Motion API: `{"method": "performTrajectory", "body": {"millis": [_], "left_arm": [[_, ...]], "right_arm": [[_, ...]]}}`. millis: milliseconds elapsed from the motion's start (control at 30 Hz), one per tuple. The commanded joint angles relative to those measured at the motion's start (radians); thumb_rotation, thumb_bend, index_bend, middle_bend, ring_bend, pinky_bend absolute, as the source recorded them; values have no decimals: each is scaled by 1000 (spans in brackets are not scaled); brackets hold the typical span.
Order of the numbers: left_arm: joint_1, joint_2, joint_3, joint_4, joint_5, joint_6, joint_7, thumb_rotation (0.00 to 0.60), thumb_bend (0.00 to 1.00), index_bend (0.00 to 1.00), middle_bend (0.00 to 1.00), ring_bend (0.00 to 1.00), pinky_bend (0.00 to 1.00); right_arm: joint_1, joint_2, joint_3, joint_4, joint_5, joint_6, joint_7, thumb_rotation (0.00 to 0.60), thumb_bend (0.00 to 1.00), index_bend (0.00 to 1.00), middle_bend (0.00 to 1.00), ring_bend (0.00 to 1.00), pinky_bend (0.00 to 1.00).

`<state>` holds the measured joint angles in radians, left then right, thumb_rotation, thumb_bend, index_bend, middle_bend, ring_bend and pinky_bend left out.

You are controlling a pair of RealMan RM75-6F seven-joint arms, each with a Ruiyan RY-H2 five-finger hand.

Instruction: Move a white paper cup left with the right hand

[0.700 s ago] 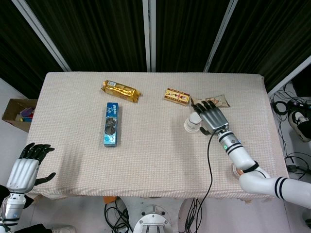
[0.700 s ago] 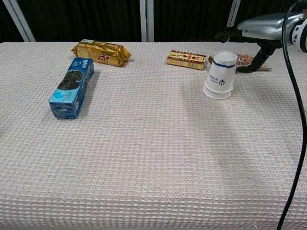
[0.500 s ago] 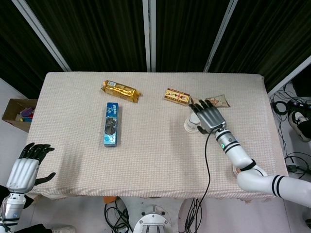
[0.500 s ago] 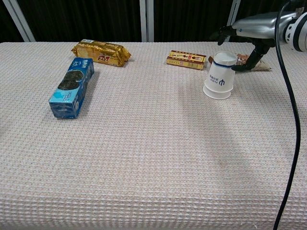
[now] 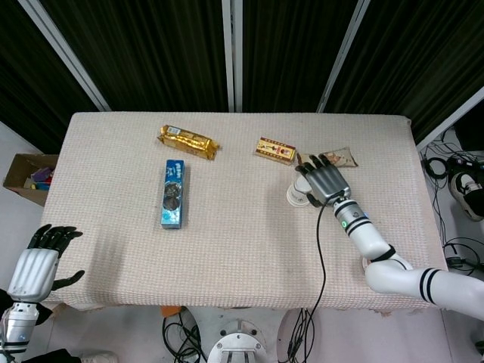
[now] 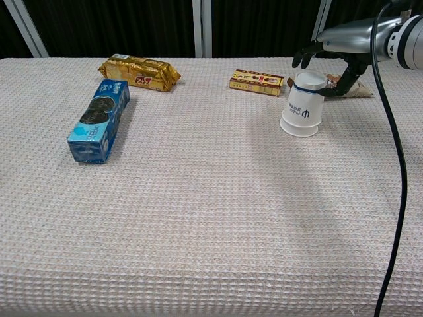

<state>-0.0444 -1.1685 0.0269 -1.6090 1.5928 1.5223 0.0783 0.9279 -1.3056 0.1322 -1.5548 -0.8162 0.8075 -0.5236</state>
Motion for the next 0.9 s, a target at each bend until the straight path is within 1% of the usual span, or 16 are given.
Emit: {"method": "performTrajectory", "body": {"millis": [33, 233, 400, 633, 733, 900], "left_arm": [[0, 1, 0, 0, 0, 0, 0, 600, 0, 264, 212, 163, 135], [4, 1, 3, 2, -2, 1, -1, 600, 0, 265, 212, 163, 135], [5, 2, 3, 3, 0, 2, -2, 600, 0, 264, 212, 163, 135], [5, 6, 3, 0, 1, 3, 1, 600, 0, 265, 212, 163, 135], [7, 10, 3, -3, 2, 7, 2, 600, 0, 264, 212, 163, 135], [11, 16, 2, -5, 5, 16, -1, 600, 0, 265, 212, 163, 135]], "right_arm": [[8, -3, -1, 4, 10, -3, -4, 600, 354, 207, 204, 25, 104], [18, -1, -4, 4, 26, -3, -4, 600, 375, 243, 214, 25, 103], [20, 7, -5, -3, 29, 7, -1, 600, 380, 301, 219, 25, 104], [17, 35, -5, -44, 13, 31, 3, 600, 381, 321, 220, 26, 103], [14, 79, -1, -101, -3, 62, -13, 600, 381, 321, 220, 26, 104], [-7, 209, 19, -270, -52, 157, -49, 600, 381, 321, 219, 26, 104]]}}
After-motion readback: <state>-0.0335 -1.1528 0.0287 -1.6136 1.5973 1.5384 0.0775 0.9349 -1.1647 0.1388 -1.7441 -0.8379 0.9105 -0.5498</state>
